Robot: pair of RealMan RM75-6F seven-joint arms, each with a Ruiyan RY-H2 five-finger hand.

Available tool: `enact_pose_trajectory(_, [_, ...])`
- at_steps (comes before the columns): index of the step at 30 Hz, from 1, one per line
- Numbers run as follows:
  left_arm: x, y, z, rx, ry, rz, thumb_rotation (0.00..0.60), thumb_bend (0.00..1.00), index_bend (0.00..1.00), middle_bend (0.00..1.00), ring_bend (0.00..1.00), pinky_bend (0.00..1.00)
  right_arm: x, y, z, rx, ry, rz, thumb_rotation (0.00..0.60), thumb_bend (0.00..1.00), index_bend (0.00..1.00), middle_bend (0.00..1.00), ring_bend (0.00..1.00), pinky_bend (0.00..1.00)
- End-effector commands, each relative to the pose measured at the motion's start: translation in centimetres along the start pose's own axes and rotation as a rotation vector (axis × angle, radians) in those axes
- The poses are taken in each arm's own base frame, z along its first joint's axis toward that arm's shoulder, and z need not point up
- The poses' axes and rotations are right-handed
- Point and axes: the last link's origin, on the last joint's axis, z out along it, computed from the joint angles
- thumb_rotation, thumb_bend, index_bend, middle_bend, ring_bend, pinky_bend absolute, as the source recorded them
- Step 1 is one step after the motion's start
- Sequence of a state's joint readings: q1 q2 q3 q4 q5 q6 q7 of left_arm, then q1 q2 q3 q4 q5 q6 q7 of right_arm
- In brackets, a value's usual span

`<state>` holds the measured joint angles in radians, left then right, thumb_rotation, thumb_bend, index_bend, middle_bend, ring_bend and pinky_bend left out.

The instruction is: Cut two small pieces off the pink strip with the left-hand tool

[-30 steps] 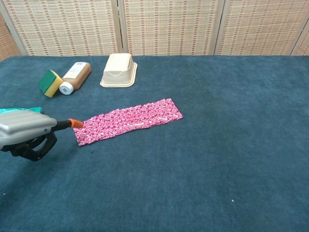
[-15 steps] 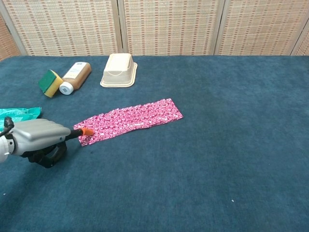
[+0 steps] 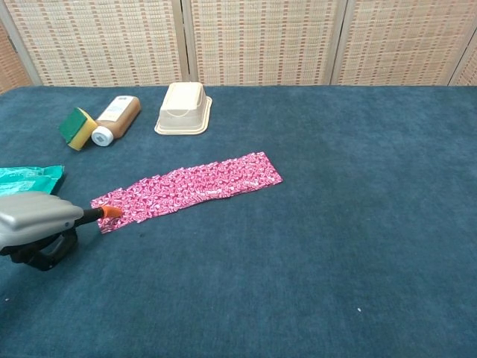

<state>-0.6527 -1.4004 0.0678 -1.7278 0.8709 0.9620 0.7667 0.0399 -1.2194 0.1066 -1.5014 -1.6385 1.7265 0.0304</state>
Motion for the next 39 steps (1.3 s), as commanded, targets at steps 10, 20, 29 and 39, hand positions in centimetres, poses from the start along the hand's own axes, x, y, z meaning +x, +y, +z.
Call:
enact_pose_trajectory(10, [-2.7,-2.1,-5.4,0.03,0.028,-0.009,0.6,0.83,0.0,0.68,0.74,0.61,-0.2,-0.1,-0.1,0.001,-0.008,-0.005,0.6,0.62,0.0,0.0,0.0,0.21])
enact_pose_trajectory(20, [-0.5,-1.2,-3.6,-0.006,0.151,-0.04,0.6,0.83,0.0,0.68,0.74,0.61,-0.4,0.0,0.1,-0.005,-0.013,-0.009,0.6,0.62,0.0,0.0,0.0,0.21])
enact_pose_trajectory(29, [-0.8,0.0,-0.7,-0.019,0.057,0.006,0.6,0.83,0.0,0.68,0.74,0.61,-0.1,0.0,0.2,-0.004,-0.008,0.007,0.6,0.62,0.0,0.0,0.0,0.21])
enact_pose_trajectory(39, [-2.1,-1.1,-1.9,0.045,-0.023,-0.001,0.6,0.83,0.09,0.68,0.74,0.62,-0.1,0.0,0.1,0.003,-0.005,0.013,0.6,0.62,0.0,0.0,0.0,0.21])
